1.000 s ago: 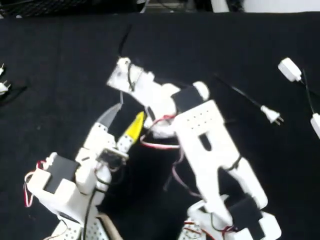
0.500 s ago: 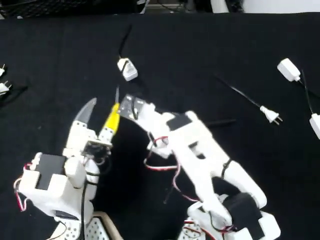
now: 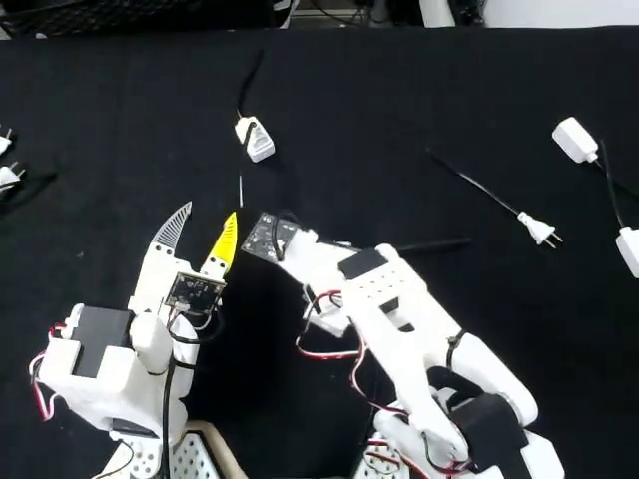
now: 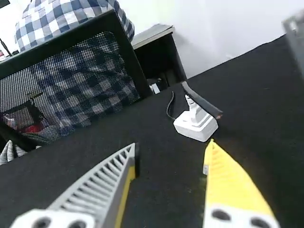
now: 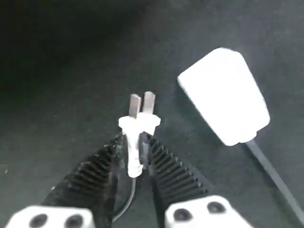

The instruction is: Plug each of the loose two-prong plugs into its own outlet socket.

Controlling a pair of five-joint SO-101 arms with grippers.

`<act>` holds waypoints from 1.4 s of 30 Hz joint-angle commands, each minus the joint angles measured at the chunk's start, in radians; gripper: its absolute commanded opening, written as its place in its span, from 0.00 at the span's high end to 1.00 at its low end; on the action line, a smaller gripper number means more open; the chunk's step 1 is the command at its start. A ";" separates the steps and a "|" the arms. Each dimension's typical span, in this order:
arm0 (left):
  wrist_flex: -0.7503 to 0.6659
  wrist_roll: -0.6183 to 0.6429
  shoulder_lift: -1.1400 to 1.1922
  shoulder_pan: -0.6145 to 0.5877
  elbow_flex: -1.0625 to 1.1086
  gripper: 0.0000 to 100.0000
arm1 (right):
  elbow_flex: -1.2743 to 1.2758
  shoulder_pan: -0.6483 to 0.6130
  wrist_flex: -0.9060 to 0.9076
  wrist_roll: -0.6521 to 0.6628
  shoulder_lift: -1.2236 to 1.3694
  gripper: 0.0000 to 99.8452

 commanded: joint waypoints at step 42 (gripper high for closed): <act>-0.002 -0.006 -0.008 0.018 0.024 0.76 | 0.038 0.043 -0.114 0.000 -0.005 0.99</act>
